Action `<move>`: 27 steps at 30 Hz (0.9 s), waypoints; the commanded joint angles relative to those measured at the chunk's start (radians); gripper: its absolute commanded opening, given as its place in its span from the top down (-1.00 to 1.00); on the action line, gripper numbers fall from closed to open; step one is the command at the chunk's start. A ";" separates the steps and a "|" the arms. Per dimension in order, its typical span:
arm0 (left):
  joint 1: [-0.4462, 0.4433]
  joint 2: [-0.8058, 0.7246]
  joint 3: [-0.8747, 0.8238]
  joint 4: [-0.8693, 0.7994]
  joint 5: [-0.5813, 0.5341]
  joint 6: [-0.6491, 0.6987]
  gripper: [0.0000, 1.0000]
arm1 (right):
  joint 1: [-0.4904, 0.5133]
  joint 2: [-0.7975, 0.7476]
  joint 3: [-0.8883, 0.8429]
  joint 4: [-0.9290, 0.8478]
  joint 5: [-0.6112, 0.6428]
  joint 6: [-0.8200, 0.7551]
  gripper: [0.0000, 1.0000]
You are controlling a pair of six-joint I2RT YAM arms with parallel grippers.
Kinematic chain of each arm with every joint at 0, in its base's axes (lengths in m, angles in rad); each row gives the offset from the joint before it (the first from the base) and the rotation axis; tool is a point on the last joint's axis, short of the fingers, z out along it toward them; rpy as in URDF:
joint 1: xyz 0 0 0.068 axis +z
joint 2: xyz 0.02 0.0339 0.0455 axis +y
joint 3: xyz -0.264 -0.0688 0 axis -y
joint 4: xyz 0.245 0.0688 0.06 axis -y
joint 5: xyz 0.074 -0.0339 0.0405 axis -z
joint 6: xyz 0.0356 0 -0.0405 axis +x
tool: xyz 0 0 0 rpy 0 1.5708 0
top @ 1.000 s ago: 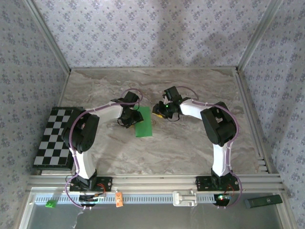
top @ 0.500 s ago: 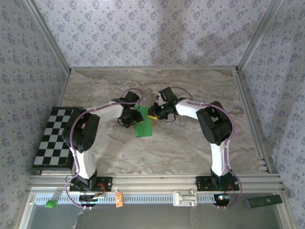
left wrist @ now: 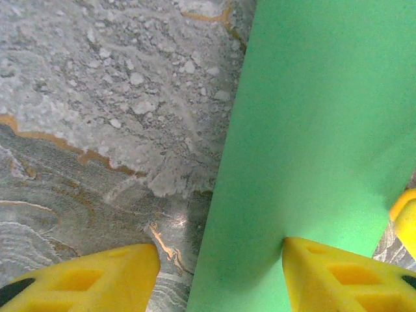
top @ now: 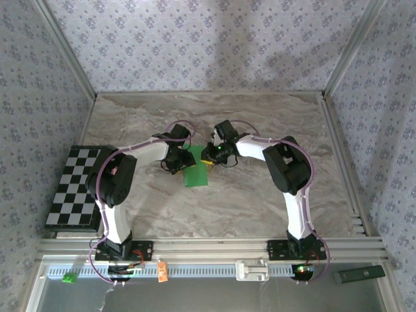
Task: Fold a paper plane with a square sheet of paper (pick it up from the middle)
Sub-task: Hold the square sheet of paper at the center of the table.
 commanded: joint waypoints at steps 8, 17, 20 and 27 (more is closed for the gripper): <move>-0.030 0.124 -0.055 -0.010 0.057 0.009 -0.13 | 0.012 0.042 0.049 -0.097 0.018 -0.054 0.67; -0.018 0.047 -0.011 -0.044 0.039 0.009 -0.13 | 0.004 0.094 0.044 -0.198 0.082 -0.094 0.70; 0.008 -0.028 0.008 -0.050 0.027 0.011 -0.14 | -0.003 0.116 0.051 -0.237 0.096 -0.142 0.71; 0.061 -0.184 -0.001 0.004 0.044 0.046 -0.16 | -0.008 0.145 0.102 -0.340 0.164 -0.184 0.73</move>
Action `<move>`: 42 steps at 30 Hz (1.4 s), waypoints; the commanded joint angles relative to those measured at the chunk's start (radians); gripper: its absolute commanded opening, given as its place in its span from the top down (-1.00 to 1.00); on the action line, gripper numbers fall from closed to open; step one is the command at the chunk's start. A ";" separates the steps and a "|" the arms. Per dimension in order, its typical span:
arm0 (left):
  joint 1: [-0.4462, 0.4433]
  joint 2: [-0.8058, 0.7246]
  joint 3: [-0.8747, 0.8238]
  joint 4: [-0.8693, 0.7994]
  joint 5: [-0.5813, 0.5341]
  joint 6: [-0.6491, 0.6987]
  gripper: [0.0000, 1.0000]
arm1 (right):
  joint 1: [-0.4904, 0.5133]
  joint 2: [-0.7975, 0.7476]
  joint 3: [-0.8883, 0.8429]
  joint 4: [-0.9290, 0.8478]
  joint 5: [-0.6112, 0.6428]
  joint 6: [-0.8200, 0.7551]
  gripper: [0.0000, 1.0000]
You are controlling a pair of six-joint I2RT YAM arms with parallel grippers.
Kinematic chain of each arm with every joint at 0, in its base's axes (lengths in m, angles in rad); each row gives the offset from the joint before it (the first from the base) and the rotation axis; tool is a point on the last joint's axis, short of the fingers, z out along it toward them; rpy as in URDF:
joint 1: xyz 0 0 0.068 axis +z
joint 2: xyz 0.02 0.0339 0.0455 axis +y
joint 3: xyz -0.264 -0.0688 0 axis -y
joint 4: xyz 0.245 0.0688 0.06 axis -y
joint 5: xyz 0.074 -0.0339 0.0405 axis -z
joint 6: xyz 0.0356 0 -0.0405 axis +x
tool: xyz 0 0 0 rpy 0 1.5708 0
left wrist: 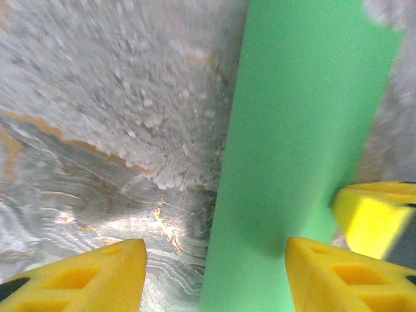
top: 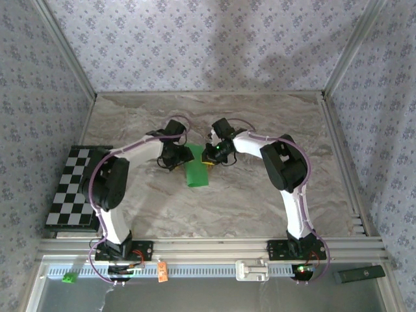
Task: Fold a paper plane with a square sheet of paper (pick it up from the middle)
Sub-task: Hold the square sheet of paper at the center of the table, then first fold the square sheet of paper in half at the center of the table.
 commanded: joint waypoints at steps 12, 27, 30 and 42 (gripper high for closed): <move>0.012 0.037 -0.008 0.264 0.369 0.027 0.56 | 0.000 0.118 0.082 -0.297 0.228 -0.085 0.77; 0.015 0.121 -0.057 0.259 0.376 0.028 0.72 | 0.011 0.138 0.118 -0.339 0.262 -0.073 0.79; 0.017 0.124 -0.070 0.269 0.370 0.022 0.72 | 0.012 0.140 0.119 -0.344 0.265 -0.073 0.79; 0.020 0.127 -0.115 0.304 0.344 0.000 0.71 | 0.016 0.149 0.121 -0.352 0.280 -0.076 0.79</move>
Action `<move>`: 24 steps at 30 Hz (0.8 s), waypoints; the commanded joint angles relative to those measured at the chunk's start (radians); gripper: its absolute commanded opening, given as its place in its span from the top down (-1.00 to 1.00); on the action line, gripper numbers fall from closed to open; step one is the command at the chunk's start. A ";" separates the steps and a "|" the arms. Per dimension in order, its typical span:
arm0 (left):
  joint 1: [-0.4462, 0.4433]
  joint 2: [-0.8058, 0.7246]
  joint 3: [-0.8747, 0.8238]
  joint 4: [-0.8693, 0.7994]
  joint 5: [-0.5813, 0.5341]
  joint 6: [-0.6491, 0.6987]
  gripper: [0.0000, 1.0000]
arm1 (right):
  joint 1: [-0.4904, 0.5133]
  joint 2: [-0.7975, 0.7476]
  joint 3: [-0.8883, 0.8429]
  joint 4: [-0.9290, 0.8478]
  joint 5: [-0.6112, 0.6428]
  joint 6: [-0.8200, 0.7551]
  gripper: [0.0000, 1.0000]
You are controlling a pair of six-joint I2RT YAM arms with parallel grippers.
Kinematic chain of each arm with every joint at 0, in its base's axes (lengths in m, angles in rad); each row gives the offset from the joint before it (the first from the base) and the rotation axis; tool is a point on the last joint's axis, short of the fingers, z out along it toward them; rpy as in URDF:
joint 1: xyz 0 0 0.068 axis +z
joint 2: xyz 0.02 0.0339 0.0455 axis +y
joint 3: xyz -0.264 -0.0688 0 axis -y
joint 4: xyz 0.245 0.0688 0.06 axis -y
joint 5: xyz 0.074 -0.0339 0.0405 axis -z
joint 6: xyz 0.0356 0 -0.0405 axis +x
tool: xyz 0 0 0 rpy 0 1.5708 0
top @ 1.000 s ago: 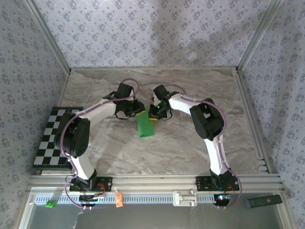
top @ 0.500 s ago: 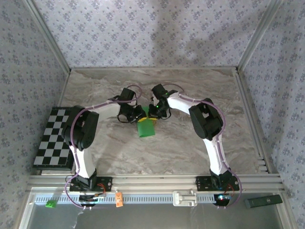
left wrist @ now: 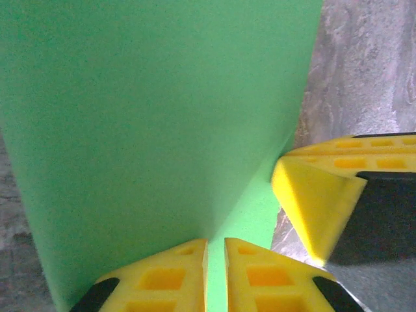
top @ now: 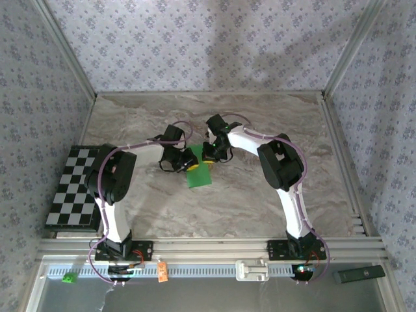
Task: Fold a paper plane with a square sheet of paper (pick it up from the middle)
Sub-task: First fold the square sheet of paper in half at the center of the table.
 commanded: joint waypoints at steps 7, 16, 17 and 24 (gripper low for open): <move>0.006 0.002 -0.054 0.009 -0.043 -0.025 0.71 | -0.005 0.106 -0.036 -0.141 0.185 -0.019 0.80; 0.013 -0.036 -0.116 0.025 -0.051 -0.043 0.70 | -0.002 0.130 -0.022 -0.179 0.263 -0.033 0.81; 0.014 -0.040 -0.119 0.025 -0.052 -0.046 0.70 | -0.002 0.130 -0.020 -0.182 0.269 -0.034 0.81; 0.020 -0.094 -0.170 0.002 -0.064 -0.048 0.70 | -0.002 0.133 -0.014 -0.187 0.281 -0.036 0.81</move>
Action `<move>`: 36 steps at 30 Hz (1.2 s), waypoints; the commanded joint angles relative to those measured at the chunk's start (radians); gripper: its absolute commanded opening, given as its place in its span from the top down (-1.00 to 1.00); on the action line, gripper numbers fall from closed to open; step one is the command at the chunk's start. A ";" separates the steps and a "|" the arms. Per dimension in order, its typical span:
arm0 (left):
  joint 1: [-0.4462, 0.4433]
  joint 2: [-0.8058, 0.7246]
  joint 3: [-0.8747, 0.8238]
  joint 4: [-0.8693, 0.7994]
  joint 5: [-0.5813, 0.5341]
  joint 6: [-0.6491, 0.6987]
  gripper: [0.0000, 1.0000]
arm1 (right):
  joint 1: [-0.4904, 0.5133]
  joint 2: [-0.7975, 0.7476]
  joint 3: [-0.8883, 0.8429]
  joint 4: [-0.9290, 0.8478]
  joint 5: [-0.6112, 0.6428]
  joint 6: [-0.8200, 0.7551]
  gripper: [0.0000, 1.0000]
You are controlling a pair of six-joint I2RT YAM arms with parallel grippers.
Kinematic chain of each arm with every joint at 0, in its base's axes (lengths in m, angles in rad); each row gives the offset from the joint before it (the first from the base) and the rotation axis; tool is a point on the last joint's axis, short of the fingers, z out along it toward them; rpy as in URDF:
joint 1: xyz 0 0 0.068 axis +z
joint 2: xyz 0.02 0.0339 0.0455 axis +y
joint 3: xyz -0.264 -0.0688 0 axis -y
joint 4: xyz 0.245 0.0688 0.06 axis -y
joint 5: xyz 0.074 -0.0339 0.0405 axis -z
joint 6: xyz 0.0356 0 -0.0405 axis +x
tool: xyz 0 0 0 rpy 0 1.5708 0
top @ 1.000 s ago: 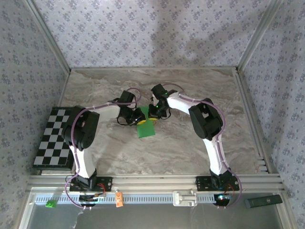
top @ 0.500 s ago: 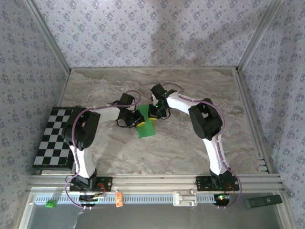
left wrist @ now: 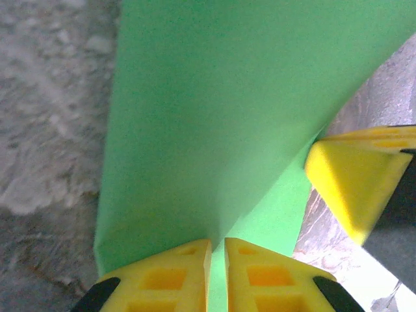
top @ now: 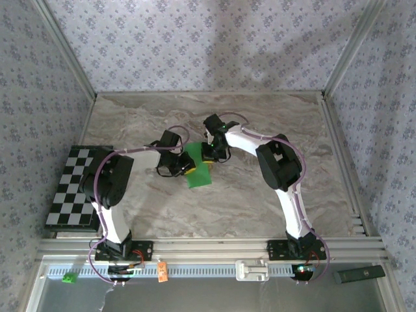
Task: Fold a paper plane with a square sheet of paper (pick it up from the middle)
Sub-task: First fold the square sheet of paper in half at the center of the table.
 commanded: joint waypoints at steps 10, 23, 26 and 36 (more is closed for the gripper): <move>0.046 -0.135 -0.119 -0.180 -0.056 0.035 0.71 | -0.018 0.120 -0.042 -0.152 0.215 -0.034 0.82; 0.013 -0.071 0.033 -0.025 -0.002 0.039 0.73 | -0.017 0.123 -0.040 -0.151 0.196 -0.031 0.82; 0.015 -0.024 0.055 0.012 0.000 0.033 0.73 | -0.018 0.122 -0.039 -0.152 0.191 -0.030 0.82; 0.055 0.015 -0.023 0.043 -0.026 0.051 0.73 | -0.016 0.125 -0.018 -0.188 0.189 -0.031 0.83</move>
